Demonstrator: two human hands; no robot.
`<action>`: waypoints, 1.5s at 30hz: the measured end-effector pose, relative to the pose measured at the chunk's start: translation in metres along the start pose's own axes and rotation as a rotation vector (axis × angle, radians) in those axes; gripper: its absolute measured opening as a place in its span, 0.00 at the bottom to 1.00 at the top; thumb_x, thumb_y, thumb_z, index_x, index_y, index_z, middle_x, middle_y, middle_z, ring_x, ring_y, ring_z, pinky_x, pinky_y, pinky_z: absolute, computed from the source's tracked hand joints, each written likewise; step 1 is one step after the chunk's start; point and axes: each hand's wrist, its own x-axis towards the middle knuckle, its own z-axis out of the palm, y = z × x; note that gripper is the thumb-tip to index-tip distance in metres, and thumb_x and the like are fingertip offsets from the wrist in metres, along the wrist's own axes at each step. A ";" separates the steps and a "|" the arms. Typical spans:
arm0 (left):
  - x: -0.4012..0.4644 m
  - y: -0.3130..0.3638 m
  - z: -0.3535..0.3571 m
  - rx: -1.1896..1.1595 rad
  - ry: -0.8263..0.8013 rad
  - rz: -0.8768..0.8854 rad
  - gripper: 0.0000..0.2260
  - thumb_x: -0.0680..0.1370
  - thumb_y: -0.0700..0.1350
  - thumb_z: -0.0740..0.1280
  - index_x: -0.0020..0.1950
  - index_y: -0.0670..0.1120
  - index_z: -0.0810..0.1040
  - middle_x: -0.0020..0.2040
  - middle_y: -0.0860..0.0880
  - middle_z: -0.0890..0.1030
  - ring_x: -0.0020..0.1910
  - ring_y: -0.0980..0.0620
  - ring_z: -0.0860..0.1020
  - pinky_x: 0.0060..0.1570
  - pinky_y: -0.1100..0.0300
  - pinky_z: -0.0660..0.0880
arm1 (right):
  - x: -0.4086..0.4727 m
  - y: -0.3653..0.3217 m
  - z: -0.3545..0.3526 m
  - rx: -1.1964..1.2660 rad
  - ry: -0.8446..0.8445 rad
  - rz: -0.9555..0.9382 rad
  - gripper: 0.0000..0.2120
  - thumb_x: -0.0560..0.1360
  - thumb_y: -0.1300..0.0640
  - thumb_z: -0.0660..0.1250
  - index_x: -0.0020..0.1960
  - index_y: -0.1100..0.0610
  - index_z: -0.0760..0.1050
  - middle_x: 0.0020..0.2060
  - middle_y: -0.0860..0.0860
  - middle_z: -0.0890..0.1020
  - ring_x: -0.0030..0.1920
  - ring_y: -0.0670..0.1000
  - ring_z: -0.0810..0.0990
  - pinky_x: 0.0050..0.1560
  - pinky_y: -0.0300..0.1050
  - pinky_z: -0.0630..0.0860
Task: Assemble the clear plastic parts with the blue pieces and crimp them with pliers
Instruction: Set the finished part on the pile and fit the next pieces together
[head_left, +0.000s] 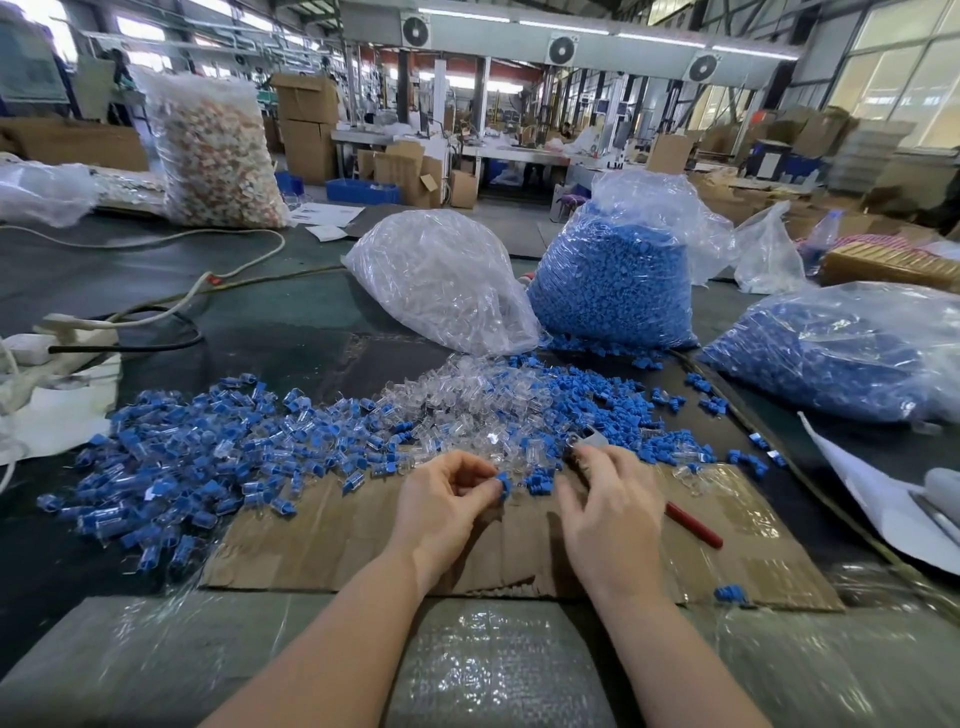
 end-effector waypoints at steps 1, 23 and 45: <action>0.000 0.001 -0.001 -0.004 -0.003 0.001 0.05 0.72 0.34 0.70 0.43 0.42 0.79 0.38 0.46 0.81 0.33 0.59 0.79 0.34 0.69 0.75 | 0.003 0.004 -0.003 -0.118 -0.067 0.086 0.20 0.77 0.49 0.63 0.66 0.55 0.71 0.62 0.54 0.74 0.65 0.54 0.69 0.66 0.52 0.64; 0.005 0.004 -0.006 -0.357 0.055 -0.184 0.04 0.73 0.33 0.69 0.45 0.39 0.79 0.35 0.45 0.81 0.33 0.52 0.80 0.35 0.58 0.79 | 0.019 -0.013 -0.044 -0.004 -0.558 0.062 0.14 0.82 0.49 0.51 0.40 0.54 0.64 0.37 0.49 0.71 0.36 0.45 0.68 0.34 0.39 0.65; 0.015 -0.001 -0.007 -0.434 0.177 -0.263 0.05 0.72 0.32 0.69 0.40 0.41 0.80 0.30 0.47 0.81 0.27 0.55 0.78 0.25 0.64 0.74 | 0.019 -0.046 -0.069 0.271 -1.012 0.238 0.07 0.74 0.64 0.58 0.48 0.58 0.72 0.40 0.53 0.70 0.36 0.49 0.67 0.32 0.41 0.62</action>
